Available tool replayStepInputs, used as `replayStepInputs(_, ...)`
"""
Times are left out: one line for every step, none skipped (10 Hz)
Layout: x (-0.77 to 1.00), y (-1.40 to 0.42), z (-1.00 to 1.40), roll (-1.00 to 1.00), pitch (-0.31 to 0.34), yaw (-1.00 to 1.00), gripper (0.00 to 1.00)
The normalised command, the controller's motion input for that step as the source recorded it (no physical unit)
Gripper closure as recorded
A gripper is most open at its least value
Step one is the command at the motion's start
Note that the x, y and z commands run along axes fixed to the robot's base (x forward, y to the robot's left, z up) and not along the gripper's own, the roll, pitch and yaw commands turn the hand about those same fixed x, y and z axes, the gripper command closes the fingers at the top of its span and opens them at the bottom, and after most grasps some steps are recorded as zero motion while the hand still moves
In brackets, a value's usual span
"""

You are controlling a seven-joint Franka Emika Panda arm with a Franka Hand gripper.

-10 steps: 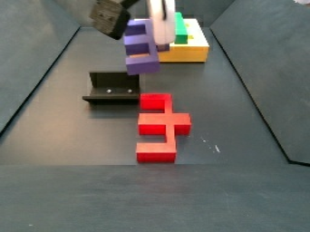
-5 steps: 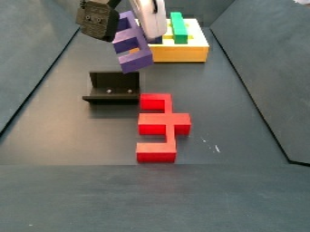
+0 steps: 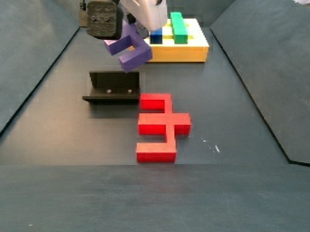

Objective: Pick up the purple object. Move up. Place the purple object on the fixture. Regrasp the purple object. Move to above the board. Insert the purple object.
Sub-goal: Place the purple object on the fixture.

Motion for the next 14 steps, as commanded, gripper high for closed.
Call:
replayStepInputs(0.28,-0.09,0.0,0.0,0.246,0.73,1.0)
replayStepInputs(0.26,-0.1,0.0,0.0,0.26,0.73,1.0)
replayStepInputs(0.25,-0.12,0.0,0.0,0.226,0.75,1.0)
replayStepInputs(0.21,-0.1,0.0,0.0,0.18,0.75,1.0)
replayStepInputs(0.23,-0.11,0.0,-0.05,0.166,0.74,1.0)
replayStepInputs(0.24,-0.09,0.0,-0.11,0.149,0.71,1.0)
replayStepInputs(0.27,-0.05,0.02,-0.11,0.191,0.66,1.0)
replayStepInputs(0.27,-0.04,0.03,-0.17,0.151,0.65,1.0)
replayStepInputs(0.28,0.0,0.05,-0.29,0.14,0.55,1.0)
replayStepInputs(0.26,0.0,0.03,-0.33,0.106,0.54,1.0)
replayStepInputs(0.28,0.0,0.01,-0.33,0.094,0.54,1.0)
replayStepInputs(0.3,0.0,0.0,-0.21,0.043,0.37,1.0)
replayStepInputs(0.29,0.08,0.0,-0.25,0.026,0.31,1.0)
replayStepInputs(0.31,0.16,0.0,-0.36,0.049,0.44,1.0)
